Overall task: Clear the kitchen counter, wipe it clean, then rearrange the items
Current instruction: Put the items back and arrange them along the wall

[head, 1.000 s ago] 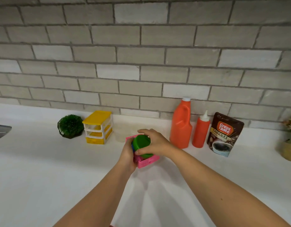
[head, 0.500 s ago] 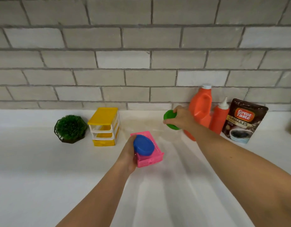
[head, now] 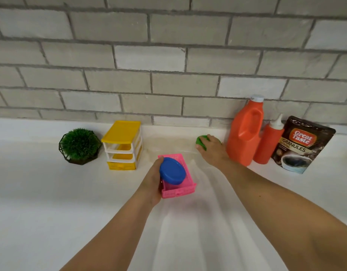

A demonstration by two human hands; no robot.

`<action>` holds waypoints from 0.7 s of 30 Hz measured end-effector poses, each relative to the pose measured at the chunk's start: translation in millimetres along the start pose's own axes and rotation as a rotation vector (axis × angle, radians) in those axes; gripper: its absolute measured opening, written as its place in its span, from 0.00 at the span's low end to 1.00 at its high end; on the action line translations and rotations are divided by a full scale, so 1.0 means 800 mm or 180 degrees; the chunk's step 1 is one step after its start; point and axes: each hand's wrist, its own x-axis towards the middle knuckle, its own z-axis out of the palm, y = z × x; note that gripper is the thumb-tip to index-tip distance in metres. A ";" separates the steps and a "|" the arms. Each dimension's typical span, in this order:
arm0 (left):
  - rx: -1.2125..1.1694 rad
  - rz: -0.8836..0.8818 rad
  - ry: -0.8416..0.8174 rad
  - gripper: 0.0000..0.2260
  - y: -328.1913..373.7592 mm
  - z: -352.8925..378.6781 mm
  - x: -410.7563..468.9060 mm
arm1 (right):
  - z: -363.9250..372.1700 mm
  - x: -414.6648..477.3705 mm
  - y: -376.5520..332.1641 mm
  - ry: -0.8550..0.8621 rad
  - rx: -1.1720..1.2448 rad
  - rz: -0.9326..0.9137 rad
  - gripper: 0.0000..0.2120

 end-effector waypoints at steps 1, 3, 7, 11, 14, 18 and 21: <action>-0.0004 0.0012 -0.0004 0.21 0.001 0.000 0.001 | 0.006 -0.002 0.001 -0.0021 -0.0134 -0.0033 0.26; 0.0008 0.0020 0.0000 0.21 0.003 -0.002 0.003 | 0.011 -0.003 0.002 -0.0015 -0.0279 -0.0086 0.27; 0.0022 0.0031 0.0015 0.22 0.002 -0.002 0.006 | 0.004 -0.002 0.001 -0.0216 -0.0293 -0.0065 0.27; 0.0061 -0.0007 0.0034 0.23 0.000 0.001 0.006 | -0.007 -0.009 -0.007 -0.0136 -0.0198 -0.0138 0.29; 0.0076 0.0044 0.0006 0.22 -0.001 -0.001 0.009 | -0.020 -0.026 -0.032 0.0352 0.0432 -0.0937 0.29; -0.0053 0.0009 -0.0023 0.19 0.001 0.003 0.007 | -0.035 -0.053 -0.062 -0.0916 0.1389 -0.1537 0.28; -0.0097 0.0123 -0.0141 0.16 0.003 0.008 0.004 | -0.033 -0.059 -0.069 -0.1295 0.0873 -0.1572 0.35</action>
